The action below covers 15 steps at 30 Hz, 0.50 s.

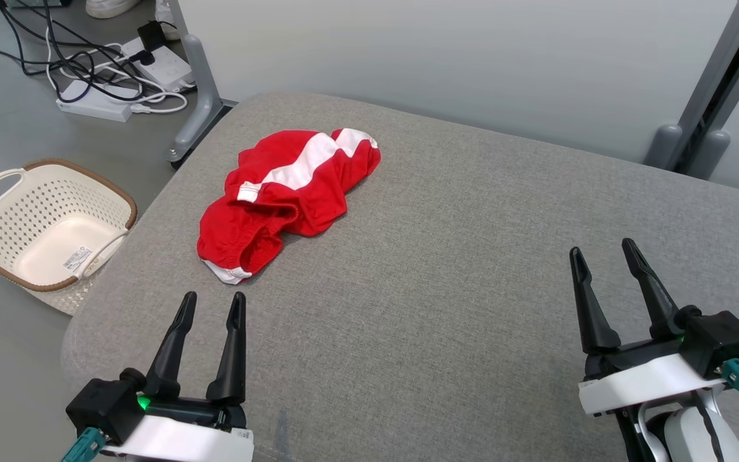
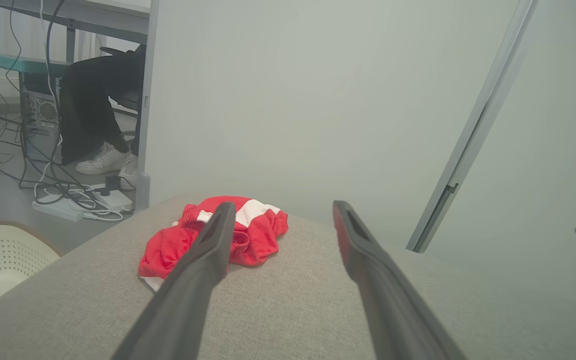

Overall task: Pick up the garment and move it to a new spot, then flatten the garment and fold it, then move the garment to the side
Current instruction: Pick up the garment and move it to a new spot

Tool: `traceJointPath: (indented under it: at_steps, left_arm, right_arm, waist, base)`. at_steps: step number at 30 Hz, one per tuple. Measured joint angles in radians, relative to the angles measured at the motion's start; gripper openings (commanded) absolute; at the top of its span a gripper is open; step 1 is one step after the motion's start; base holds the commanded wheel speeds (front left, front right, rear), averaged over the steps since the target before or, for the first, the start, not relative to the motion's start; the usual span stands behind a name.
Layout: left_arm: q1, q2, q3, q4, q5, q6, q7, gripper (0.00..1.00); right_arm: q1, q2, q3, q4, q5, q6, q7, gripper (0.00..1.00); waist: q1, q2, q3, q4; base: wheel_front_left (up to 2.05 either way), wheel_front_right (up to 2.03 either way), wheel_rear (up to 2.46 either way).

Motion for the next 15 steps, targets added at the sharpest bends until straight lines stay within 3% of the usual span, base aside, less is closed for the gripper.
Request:
traceJointPath:
  at_steps: [15]
  left_arm:
    - [0.007, 0.000, 0.004, -0.001, 0.003, 0.004, 0.000, 1.00]
  right_arm:
    - [0.004, 0.000, 0.007, 0.005, 0.007, 0.000, 0.000, 1.00]
  waist:
    - [0.0000, 0.0000, -0.012, 0.004]
  base:
    - [0.00, 0.00, 0.00]
